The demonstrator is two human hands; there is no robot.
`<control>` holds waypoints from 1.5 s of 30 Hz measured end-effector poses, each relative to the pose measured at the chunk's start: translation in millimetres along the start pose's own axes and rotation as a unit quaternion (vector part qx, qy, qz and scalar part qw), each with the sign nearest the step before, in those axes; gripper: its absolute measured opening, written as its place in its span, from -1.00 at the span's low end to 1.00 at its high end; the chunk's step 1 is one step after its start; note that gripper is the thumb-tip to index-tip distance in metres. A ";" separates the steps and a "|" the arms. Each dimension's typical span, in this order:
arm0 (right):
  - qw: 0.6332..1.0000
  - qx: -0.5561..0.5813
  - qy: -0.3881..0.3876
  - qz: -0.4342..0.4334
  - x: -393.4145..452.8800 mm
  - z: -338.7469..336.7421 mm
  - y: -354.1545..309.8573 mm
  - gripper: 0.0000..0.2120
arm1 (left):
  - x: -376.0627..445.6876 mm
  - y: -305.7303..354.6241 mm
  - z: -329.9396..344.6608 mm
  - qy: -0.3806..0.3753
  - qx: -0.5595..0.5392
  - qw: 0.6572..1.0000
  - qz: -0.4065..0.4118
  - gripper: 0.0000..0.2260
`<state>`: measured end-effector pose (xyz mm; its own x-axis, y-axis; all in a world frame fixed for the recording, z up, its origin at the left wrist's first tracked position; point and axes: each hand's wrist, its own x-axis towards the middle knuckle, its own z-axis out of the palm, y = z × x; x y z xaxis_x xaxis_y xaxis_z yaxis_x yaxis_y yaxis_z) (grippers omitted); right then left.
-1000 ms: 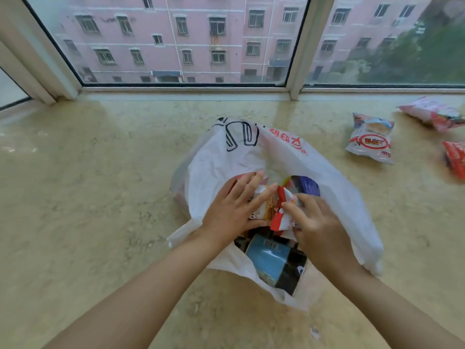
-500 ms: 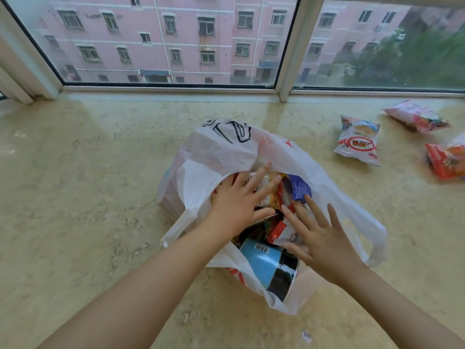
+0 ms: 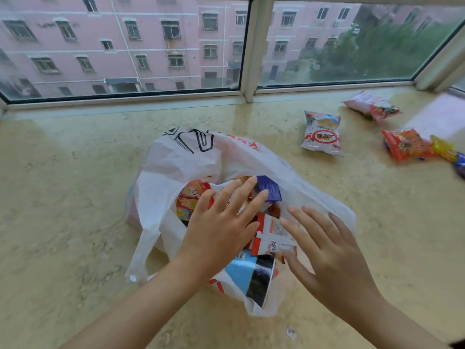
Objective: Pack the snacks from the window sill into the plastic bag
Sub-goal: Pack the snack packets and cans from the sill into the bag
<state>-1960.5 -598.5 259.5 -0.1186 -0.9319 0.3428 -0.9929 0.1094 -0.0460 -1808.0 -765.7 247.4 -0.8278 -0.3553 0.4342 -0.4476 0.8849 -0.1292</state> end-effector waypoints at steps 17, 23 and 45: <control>0.990 -0.095 0.015 0.104 -30.4 -49.6 171.9 -0.57 | 187.5 108.2 20.2 -0.064 -0.082 0.994 0.020 -0.53; 0.984 -0.087 -0.016 0.153 -43.0 -25.7 259.9 -0.56 | 248.2 160.3 82.1 -0.127 -0.096 0.986 0.039 -0.49; 0.891 -0.135 -0.124 0.416 -100.6 98.4 594.8 -0.41 | 475.6 348.3 304.7 -0.225 -0.205 0.953 -0.006 -0.09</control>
<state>-2538.7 -473.7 105.3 -0.8423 -0.5336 0.0759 -0.5311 0.8457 0.0520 -2460.7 -718.3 137.3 -0.9259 -0.3778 -0.0044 -0.3646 0.8903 0.2728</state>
